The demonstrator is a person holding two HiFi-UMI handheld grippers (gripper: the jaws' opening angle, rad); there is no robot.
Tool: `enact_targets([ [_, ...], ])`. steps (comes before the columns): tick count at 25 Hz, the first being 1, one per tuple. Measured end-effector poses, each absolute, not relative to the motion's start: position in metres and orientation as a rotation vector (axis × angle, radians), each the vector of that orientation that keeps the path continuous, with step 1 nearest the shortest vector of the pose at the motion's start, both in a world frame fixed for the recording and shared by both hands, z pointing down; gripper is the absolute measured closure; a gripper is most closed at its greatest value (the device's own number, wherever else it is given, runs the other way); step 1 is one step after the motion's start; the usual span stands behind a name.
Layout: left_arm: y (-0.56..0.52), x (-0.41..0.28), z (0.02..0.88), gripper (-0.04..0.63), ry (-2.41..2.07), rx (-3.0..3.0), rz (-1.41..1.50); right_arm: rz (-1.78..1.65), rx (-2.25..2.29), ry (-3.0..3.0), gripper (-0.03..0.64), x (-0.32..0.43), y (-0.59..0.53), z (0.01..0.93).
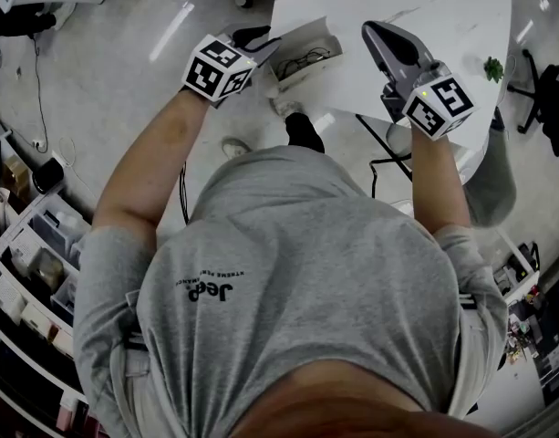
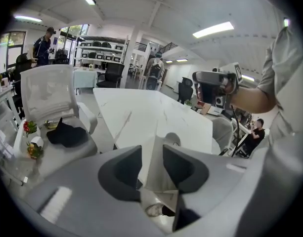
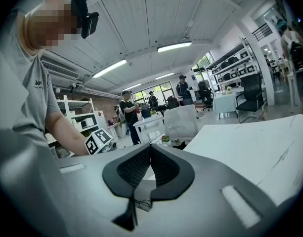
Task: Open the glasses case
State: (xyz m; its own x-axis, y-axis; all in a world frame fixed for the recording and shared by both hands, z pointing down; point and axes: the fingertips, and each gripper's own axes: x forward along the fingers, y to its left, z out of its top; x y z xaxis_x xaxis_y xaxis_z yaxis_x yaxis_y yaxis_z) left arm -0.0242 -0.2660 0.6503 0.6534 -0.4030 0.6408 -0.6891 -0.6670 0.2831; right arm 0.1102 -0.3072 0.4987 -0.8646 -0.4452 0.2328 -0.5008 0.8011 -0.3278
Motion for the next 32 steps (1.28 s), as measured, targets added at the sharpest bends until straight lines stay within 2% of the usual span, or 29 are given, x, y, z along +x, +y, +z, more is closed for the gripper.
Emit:
enact_targets([
  [3,-0.258,-0.033,0.630,0.423,-0.881,2.373,0.675,0.549,0.727,-2.858,0.612,0.099,-0.305,0.488],
  [11,-0.228,-0.072,0.559,0.422,-1.043,2.401,0.484,0.450,0.617,-2.908,0.612,0.058,-0.293,0.449],
  [21,-0.163,-0.193,0.445,0.422,-1.440,2.358,0.211,0.308,0.351,-2.978,0.613,-0.045,-0.253,0.391],
  [32,-0.030,-0.340,0.351,0.441,-1.988,2.138,-0.035,0.166,-0.081,-3.024,0.613,-0.189,-0.183,0.338],
])
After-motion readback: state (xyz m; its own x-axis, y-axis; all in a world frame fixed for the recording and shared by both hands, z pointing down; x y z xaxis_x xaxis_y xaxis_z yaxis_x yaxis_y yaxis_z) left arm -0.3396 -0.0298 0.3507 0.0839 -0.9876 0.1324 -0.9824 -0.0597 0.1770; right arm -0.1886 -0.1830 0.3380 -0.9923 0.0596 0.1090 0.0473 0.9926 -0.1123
